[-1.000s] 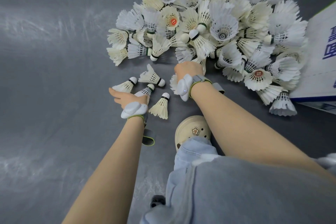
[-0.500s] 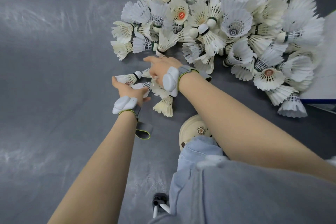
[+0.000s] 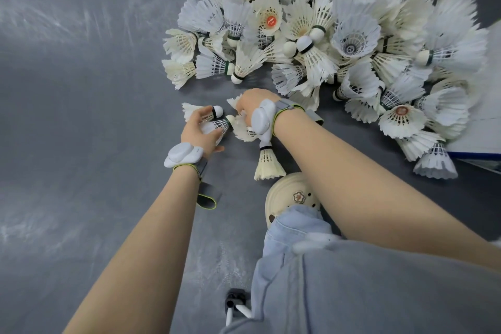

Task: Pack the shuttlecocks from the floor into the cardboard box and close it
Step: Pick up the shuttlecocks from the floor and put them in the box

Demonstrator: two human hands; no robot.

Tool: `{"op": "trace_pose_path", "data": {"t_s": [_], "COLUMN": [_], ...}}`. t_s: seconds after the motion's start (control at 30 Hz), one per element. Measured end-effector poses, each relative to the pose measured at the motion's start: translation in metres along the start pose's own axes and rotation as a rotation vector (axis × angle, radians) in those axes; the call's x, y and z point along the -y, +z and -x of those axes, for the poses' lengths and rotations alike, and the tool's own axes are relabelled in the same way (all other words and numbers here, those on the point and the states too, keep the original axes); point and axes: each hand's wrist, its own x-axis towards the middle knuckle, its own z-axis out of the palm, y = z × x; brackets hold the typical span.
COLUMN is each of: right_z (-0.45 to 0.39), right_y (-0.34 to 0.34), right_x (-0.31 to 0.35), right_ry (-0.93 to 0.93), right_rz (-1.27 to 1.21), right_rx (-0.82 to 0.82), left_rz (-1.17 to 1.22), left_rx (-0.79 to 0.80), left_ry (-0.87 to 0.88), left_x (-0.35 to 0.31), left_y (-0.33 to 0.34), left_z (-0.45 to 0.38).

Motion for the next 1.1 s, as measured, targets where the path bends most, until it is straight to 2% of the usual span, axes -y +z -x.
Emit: {"op": "trace_pose_path", "data": {"t_s": [0.2, 0.33, 0.57, 0.73, 0.83, 0.9, 1.1], "right_z": [0.016, 0.027, 0.073, 0.124, 0.166, 0.206, 0.347], "right_y": [-0.007, -0.023, -0.040, -0.071, -0.088, -0.102, -0.138], "right_x": [-0.008, -0.003, 0.014, 0.023, 0.019, 0.018, 0.001], "right_ry": [0.052, 0.091, -0.014, -0.043, -0.017, -0.006, 0.074], "right_rz": [-0.088, -0.139, -0.236, -0.100, -0.004, 0.033, -0.010], "right_rx": [-0.064, -0.042, -0.253, -0.342, -0.437, -0.565, -0.874], "left_rz": [-0.064, -0.110, -0.154, -0.078, -0.091, -0.105, -0.120], "left_rx": [-0.003, -0.002, -0.046, -0.073, -0.074, -0.093, -0.092], "left_ry": [0.069, 0.125, 0.346, 0.447, 0.554, 0.642, 0.928], "left_x": [-0.013, -0.027, -0.066, -0.102, -0.135, -0.167, -0.264], "left_y": [-0.003, -0.004, -0.005, -0.012, -0.014, -0.014, 0.001], "left_z": [0.009, 0.021, 0.047, 0.082, 0.108, 0.126, 0.207]}}
